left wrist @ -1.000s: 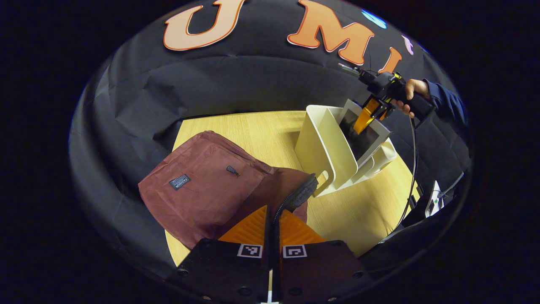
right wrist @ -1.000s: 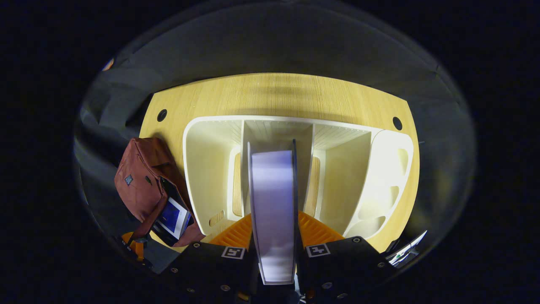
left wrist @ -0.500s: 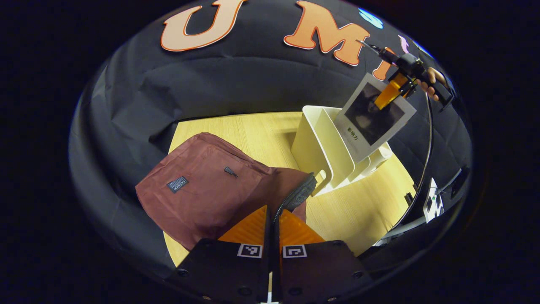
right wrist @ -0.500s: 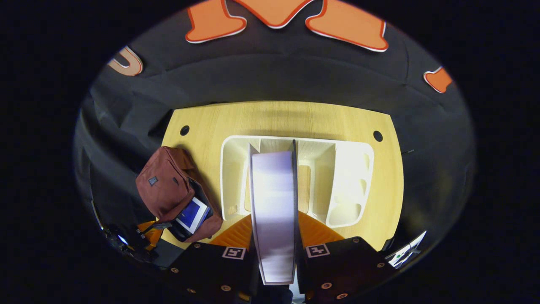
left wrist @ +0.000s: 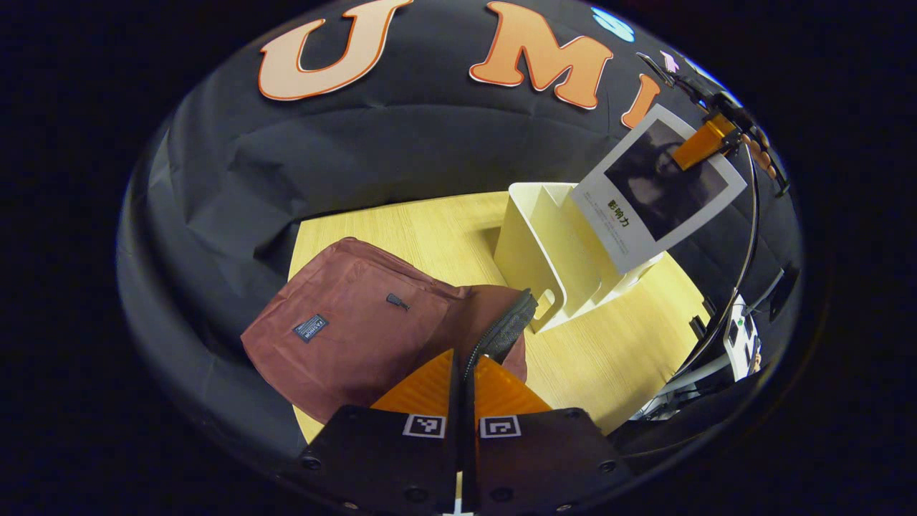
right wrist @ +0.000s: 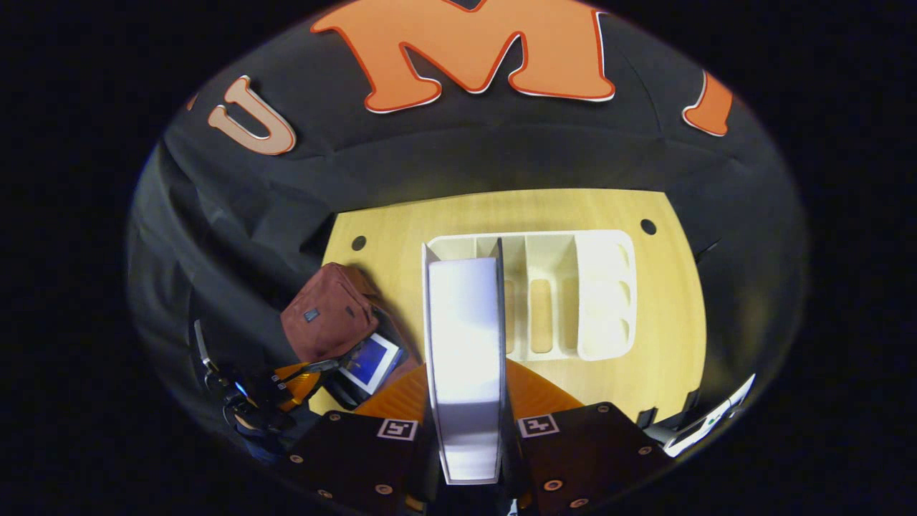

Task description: Open the schoolbag, grab two books from the bookshelf and put them into the schoolbag.

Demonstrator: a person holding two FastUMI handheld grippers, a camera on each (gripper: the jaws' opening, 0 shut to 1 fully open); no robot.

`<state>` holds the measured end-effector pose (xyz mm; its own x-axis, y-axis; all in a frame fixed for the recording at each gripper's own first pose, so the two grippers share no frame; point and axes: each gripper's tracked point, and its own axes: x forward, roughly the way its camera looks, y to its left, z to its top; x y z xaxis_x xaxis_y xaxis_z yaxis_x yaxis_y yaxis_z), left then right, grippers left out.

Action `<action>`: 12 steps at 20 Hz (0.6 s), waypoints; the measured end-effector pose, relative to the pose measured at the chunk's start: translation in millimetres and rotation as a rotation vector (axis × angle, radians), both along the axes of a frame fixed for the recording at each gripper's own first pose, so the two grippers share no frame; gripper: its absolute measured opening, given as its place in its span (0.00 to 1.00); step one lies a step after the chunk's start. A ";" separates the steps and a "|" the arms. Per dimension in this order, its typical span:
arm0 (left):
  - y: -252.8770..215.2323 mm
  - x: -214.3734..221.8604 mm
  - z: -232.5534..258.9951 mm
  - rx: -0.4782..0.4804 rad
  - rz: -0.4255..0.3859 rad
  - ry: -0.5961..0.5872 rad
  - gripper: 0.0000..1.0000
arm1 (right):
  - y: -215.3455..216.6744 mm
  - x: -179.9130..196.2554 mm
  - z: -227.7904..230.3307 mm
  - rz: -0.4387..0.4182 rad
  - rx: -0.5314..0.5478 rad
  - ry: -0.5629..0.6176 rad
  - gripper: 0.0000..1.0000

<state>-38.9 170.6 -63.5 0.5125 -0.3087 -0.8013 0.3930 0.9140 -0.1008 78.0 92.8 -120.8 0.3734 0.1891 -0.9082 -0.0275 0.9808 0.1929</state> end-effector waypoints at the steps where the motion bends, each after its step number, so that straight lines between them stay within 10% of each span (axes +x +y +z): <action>1: 1.0 0.6 1.8 0.006 -0.003 0.002 0.04 | 5.1 -5.5 -5.8 -0.012 0.038 0.008 0.36; 12: 13.2 21.5 26.1 0.032 -0.016 -0.030 0.03 | 62.1 -46.7 -40.9 -0.073 0.320 0.042 0.35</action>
<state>-17.4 183.8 -37.4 0.5322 -0.2912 -0.7950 0.4096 0.9103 -0.0592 31.2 154.9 -161.7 0.3601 0.4416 -0.8218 0.0552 0.8692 0.4913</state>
